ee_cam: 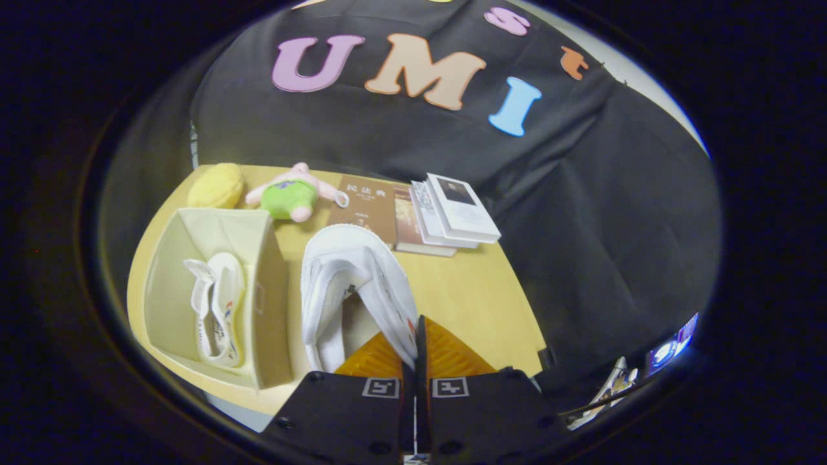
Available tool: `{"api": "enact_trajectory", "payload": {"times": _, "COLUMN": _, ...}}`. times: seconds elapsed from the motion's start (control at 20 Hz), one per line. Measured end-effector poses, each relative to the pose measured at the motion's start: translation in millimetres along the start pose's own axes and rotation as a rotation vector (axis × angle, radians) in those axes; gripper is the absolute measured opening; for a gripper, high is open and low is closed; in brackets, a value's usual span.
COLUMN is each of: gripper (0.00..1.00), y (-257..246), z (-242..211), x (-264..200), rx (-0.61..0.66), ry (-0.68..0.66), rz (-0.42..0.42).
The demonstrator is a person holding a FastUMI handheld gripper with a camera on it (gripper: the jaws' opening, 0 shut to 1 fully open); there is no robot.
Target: Open the storage box then place both shoes into the box .Put the left shoe in first, then the right shoe, with the right side of both shoes facing outward in a uniform manner.
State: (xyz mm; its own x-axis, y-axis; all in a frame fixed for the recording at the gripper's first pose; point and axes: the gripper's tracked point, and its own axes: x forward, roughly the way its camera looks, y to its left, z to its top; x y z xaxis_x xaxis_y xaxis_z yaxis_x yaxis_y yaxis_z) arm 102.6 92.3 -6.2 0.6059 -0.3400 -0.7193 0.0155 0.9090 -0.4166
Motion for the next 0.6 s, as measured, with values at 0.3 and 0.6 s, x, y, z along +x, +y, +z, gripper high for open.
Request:
{"api": "enact_trajectory", "payload": {"times": 0.3, "gripper": 0.05, "y": 101, "z": 46, "x": -10, "rx": 0.107, "ry": -0.125, "rz": 0.245}}
{"api": "enact_trajectory", "payload": {"times": 0.6, "gripper": 0.05, "y": 164, "z": 43, "x": 5, "rx": 0.274, "ry": -0.125, "rz": 0.370}}
